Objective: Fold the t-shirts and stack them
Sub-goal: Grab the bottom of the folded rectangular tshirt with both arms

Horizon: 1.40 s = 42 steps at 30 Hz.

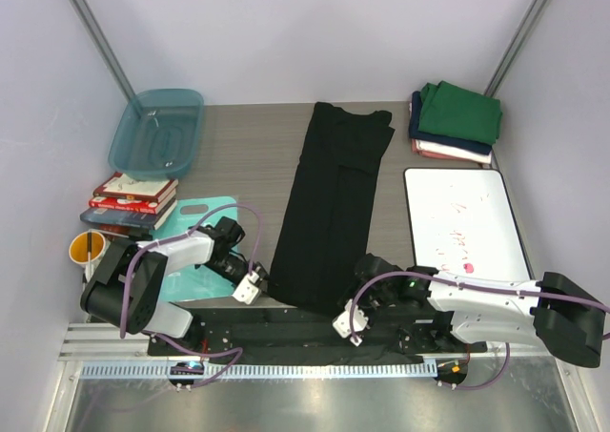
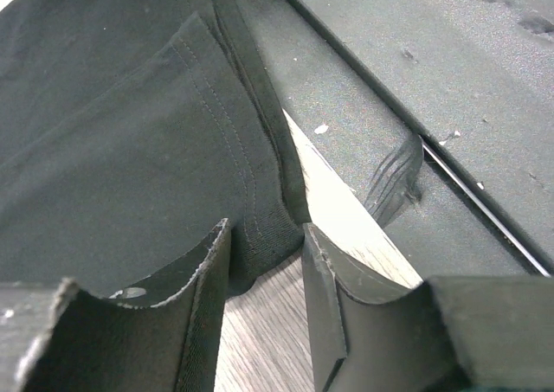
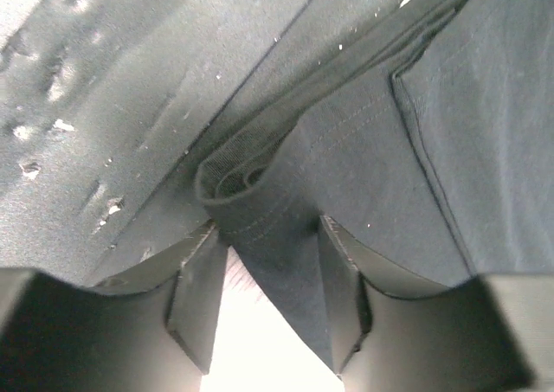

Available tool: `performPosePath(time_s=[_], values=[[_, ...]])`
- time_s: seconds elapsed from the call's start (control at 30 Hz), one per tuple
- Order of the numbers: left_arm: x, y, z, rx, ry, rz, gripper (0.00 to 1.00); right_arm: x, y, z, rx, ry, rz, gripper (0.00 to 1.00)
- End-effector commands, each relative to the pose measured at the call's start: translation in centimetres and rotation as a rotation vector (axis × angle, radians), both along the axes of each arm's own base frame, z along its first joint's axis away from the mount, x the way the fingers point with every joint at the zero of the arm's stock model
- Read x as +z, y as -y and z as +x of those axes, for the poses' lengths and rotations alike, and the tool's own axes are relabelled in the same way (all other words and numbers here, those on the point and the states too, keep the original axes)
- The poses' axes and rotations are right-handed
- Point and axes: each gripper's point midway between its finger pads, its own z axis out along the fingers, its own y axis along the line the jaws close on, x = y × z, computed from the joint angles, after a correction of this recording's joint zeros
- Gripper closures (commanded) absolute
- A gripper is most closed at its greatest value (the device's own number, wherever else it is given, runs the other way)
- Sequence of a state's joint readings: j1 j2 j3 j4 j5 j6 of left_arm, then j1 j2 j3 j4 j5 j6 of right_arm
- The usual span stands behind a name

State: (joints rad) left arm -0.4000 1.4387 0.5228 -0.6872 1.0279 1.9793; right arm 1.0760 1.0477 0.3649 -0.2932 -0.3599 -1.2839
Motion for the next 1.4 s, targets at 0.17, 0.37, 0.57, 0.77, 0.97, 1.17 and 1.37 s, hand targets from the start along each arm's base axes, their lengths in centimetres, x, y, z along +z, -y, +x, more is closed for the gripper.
performPosePath(time_s=[0.17, 0.37, 0.57, 0.77, 0.97, 1.17, 1.37], values=[[1.1, 1.3, 0.8, -0.335, 0.509, -0.211, 0.81, 0.9, -1.1, -0.3, 0.062, 0.007, 0.034, 0.76], [1.6, 1.7, 0.8, -0.324, 0.501, -0.244, 1.00, 1.7, -0.9, -0.1, 0.041, 0.012, 0.042, 0.99], [2.3, 2.0, 0.7, -0.316, 0.494, -0.272, 1.00, 3.7, -0.9, -0.6, -0.011, -0.044, 0.050, 0.99], [4.3, 2.2, 0.9, -0.299, 0.455, -0.284, 1.00, 5.5, -0.4, -0.4, -0.096, -0.070, 0.059, 0.99], [6.5, 2.8, 2.9, -0.256, 0.464, -0.301, 1.00, 6.7, 0.0, 1.1, -0.233, -0.050, 0.077, 0.99], [8.5, 3.6, 6.5, -0.186, 0.495, -0.289, 1.00, 7.7, 0.6, 4.7, -0.376, 0.075, 0.088, 0.99], [9.5, 4.4, 11.0, -0.092, 0.543, -0.268, 1.00, 8.5, 1.6, 10.0, -0.515, 0.157, 0.093, 0.99]])
